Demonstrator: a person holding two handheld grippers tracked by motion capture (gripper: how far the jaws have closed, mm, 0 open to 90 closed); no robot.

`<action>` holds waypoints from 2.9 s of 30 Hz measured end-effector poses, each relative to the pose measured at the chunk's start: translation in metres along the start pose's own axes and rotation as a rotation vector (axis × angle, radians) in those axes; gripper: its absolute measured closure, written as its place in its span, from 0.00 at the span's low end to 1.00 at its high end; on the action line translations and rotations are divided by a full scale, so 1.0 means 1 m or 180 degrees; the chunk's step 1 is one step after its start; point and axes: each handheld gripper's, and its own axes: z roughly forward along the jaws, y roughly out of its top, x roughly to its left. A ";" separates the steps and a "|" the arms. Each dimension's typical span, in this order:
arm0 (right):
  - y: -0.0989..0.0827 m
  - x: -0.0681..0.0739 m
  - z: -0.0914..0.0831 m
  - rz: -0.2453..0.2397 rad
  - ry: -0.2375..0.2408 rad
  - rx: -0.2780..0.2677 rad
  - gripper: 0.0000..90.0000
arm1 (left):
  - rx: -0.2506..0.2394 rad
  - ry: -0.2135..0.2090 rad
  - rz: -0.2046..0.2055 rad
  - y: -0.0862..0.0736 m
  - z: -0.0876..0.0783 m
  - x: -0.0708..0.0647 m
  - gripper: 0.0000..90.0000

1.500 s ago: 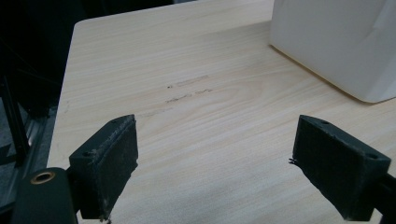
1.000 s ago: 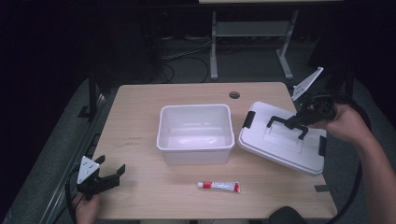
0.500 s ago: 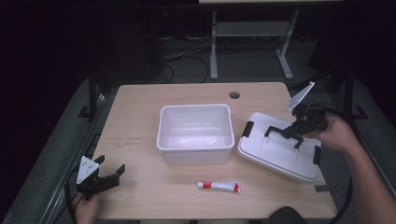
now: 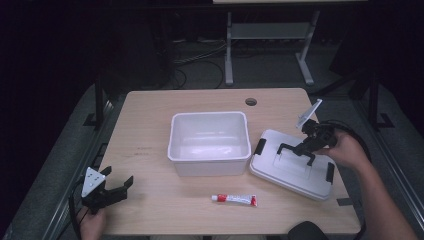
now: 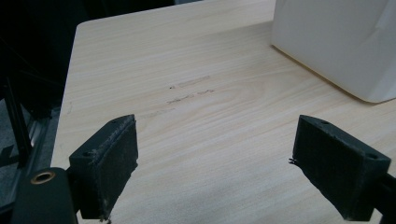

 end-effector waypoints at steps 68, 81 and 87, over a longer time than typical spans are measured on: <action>-0.019 0.091 0.019 -0.0239 -0.0144 -0.0491 0.60 | 0.0001 -0.0020 0.0020 0.001 0.000 -0.003 0.15; 0.022 0.122 0.049 -0.0619 0.0114 -0.0375 0.56 | -0.0004 -0.0010 0.0022 0.001 -0.001 -0.002 0.15; 0.043 0.133 0.066 -0.0755 0.0264 -0.0325 0.55 | -0.0016 -0.0001 0.0007 0.000 -0.002 0.000 0.15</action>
